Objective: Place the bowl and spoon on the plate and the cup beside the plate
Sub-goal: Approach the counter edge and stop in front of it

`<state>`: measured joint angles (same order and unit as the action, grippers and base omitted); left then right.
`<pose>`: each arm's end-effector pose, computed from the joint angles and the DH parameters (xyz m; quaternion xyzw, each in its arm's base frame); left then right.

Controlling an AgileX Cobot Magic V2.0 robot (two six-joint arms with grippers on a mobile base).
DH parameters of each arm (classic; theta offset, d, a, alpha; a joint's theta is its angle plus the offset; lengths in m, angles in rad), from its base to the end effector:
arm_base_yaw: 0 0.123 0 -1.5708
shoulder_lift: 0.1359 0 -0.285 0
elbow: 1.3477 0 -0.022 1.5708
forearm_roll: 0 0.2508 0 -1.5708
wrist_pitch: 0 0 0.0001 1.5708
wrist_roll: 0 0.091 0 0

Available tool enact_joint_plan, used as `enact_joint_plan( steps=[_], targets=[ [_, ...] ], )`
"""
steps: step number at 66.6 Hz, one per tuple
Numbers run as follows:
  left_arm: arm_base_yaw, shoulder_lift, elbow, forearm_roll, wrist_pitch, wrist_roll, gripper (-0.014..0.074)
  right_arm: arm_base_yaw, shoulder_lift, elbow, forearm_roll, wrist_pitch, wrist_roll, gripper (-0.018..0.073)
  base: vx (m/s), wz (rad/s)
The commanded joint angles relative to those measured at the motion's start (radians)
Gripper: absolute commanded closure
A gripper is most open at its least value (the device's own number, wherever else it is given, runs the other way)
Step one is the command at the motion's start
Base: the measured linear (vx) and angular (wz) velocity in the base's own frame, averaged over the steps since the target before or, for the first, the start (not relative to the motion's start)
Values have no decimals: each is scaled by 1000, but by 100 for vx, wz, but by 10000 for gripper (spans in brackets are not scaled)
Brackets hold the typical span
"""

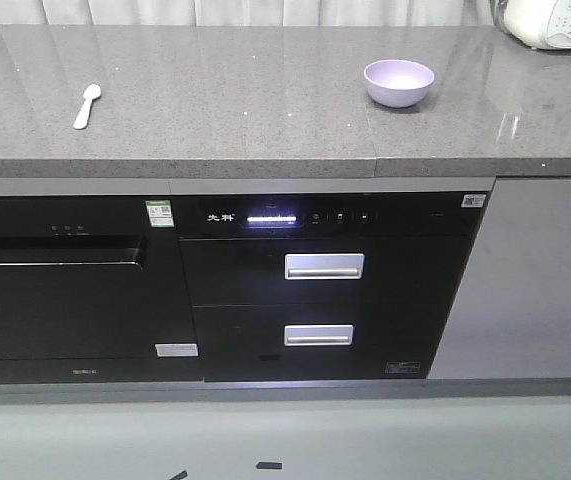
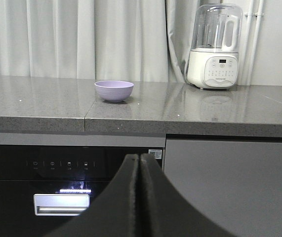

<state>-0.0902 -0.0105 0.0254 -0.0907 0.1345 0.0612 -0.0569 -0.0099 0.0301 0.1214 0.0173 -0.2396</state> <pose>0.0563 -0.0062 0.1930 0.0266 0.7281 -0.0451 0.6835 0.0568 -0.0030 0.2020 -0.0219 0.6889 -0.0626 0.7218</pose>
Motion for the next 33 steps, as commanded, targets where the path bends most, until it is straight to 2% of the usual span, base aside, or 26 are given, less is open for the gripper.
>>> enact_joint_plan(
  steps=[1,33],
  targets=[
    [-1,-17,30,-9,-76,-8,602,-6,-11,13,-3,-71,-4,564,7,1],
    [-1,-17,30,-9,-76,-8,602,-6,-11,13,-3,-71,-4,564,8,1]
  ],
)
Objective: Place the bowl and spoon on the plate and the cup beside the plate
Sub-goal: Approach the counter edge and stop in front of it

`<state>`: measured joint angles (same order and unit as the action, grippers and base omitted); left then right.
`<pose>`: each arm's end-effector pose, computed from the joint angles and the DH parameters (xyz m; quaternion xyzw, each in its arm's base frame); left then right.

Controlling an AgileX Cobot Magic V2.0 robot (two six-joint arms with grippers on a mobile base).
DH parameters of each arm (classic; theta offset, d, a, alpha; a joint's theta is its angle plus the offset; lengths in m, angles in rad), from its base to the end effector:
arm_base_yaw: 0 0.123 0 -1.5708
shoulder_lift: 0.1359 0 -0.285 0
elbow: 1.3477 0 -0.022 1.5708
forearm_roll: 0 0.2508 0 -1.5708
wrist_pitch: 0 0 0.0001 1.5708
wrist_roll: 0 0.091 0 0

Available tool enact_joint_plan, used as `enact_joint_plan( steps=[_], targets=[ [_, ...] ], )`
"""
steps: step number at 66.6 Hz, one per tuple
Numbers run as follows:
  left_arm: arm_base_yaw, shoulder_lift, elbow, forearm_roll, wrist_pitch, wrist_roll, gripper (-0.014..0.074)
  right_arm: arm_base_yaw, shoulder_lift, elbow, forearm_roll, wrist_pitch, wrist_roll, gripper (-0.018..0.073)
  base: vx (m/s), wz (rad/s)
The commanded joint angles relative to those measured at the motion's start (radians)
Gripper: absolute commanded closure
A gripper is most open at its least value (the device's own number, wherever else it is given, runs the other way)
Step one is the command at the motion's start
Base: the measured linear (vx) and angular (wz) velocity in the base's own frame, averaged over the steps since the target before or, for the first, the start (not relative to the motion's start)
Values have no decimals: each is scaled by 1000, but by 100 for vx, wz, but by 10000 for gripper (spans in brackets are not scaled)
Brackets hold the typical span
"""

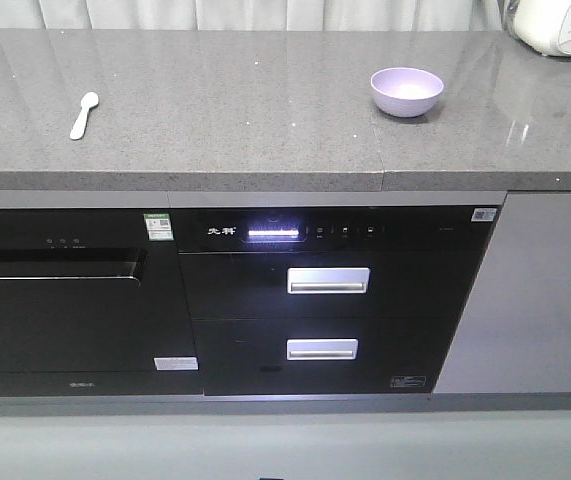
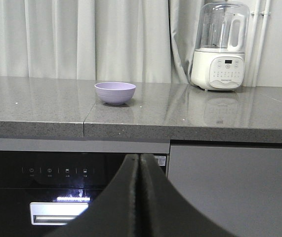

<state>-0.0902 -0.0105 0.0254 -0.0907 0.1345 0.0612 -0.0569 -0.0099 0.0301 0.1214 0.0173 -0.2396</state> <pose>0.0563 -0.0062 0.1930 0.0266 0.7281 -0.0451 0.6835 0.0568 -0.0030 0.2020 -0.0219 0.6889 -0.0626 0.7218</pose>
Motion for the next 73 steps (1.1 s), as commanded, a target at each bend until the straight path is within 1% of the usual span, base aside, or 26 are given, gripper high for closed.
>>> enact_joint_plan(
  steps=[1,73],
  targets=[
    [-1,-17,30,-9,-76,-8,602,-6,-11,13,-3,-71,-4,564,8,0],
    [-1,-17,30,-9,-76,-8,602,-6,-11,13,-3,-71,-4,564,7,-1]
  ],
)
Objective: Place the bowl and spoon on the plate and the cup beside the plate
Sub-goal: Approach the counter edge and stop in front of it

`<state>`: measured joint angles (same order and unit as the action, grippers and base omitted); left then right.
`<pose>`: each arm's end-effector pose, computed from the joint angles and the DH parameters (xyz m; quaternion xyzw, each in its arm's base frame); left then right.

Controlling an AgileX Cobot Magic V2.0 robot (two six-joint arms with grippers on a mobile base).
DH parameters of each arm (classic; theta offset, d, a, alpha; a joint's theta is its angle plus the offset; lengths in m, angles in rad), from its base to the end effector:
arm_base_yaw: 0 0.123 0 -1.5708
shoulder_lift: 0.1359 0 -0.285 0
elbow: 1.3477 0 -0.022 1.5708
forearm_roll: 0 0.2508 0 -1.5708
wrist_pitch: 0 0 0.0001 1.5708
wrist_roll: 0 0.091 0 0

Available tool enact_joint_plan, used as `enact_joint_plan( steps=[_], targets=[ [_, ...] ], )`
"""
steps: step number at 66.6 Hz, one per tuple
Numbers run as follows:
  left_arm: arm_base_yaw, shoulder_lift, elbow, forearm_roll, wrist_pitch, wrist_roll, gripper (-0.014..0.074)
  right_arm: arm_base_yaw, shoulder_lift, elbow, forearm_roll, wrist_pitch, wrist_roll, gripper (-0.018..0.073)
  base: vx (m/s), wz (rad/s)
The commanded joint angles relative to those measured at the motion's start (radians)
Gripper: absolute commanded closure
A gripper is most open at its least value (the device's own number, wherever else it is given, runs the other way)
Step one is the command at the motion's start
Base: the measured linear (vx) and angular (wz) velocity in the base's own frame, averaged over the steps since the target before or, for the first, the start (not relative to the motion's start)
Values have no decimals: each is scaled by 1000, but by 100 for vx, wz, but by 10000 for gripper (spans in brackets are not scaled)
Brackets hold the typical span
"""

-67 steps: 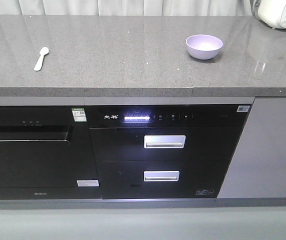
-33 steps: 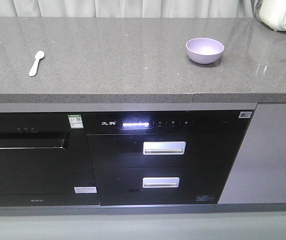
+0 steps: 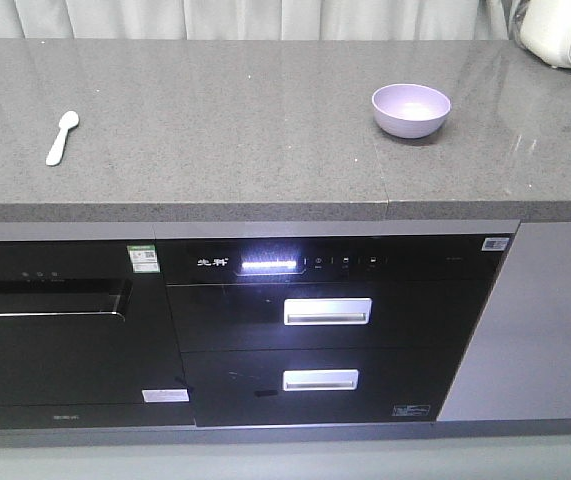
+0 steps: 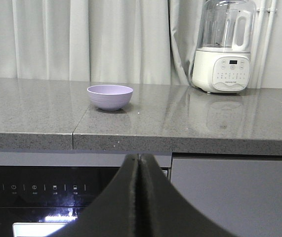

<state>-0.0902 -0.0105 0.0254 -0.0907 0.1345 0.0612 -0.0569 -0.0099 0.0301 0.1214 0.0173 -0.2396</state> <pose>0.0563 -0.0062 0.1930 0.0266 0.7281 -0.0451 0.6835 0.0568 -0.0030 0.2020 -0.0219 0.6889 -0.0626 0.7218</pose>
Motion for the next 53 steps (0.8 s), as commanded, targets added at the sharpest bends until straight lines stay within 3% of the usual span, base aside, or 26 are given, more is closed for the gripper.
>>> enact_joint_plan(
  steps=[1,53],
  targets=[
    [-1,-17,30,-9,-76,-8,602,-6,-11,13,-3,-71,-4,564,9,-1],
    [-1,-17,30,-9,-76,-8,602,-6,-11,13,-3,-71,-4,564,10,-1]
  ],
)
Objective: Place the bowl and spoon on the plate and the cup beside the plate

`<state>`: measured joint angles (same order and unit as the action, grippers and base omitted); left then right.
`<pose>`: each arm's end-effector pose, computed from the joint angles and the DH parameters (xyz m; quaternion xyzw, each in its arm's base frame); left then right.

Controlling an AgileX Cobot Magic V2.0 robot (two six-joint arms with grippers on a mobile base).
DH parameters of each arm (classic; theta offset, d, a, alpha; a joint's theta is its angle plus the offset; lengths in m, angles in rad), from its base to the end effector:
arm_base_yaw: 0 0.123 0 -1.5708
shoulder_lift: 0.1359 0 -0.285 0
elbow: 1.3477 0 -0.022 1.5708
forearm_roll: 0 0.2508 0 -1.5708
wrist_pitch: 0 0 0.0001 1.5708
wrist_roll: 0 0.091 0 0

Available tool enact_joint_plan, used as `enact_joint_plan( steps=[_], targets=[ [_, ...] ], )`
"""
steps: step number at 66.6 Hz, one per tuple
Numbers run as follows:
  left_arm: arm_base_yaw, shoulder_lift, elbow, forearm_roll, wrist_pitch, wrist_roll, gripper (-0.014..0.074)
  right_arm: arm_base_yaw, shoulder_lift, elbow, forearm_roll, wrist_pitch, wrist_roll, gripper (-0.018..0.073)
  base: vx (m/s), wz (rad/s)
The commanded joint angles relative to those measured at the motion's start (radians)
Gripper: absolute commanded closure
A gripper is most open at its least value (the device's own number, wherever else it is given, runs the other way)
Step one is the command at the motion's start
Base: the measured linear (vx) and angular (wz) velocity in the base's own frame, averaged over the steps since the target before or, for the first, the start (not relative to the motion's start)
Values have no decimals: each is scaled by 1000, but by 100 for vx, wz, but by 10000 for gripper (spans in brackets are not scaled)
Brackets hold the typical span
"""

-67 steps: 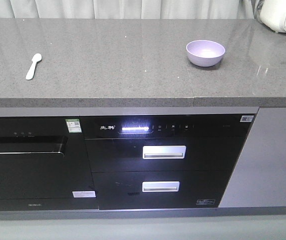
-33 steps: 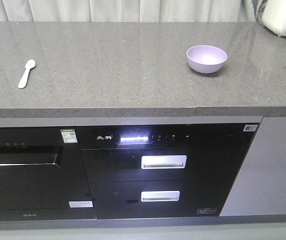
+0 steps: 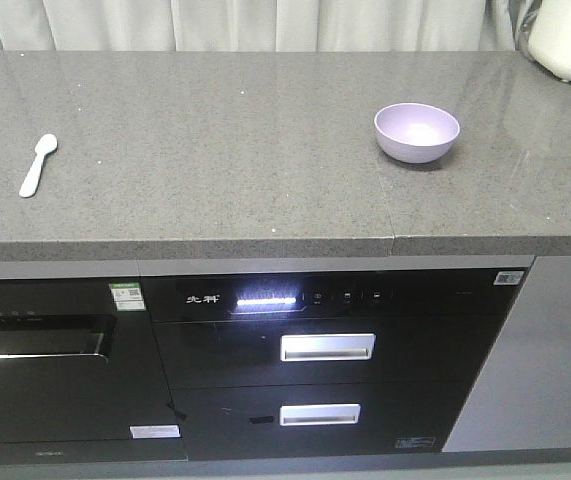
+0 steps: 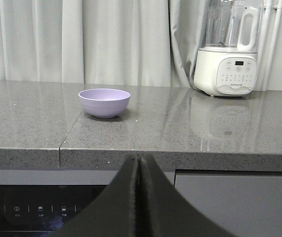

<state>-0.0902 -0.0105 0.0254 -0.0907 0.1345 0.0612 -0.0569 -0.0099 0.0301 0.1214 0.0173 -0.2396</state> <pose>0.0563 -0.0062 0.1930 0.0266 0.7281 -0.0451 0.6835 0.0568 -0.0030 0.2020 -0.0219 0.6889 -0.0626 0.7218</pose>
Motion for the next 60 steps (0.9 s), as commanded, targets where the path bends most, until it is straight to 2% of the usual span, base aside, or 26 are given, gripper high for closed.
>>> enact_joint_plan(
  steps=[1,60],
  targets=[
    [-1,-17,30,-9,-76,-8,602,-6,-11,13,-3,-71,-4,564,8,-1],
    [-1,-17,30,-9,-76,-8,602,-6,-11,13,-3,-71,-4,564,6,1]
  ],
)
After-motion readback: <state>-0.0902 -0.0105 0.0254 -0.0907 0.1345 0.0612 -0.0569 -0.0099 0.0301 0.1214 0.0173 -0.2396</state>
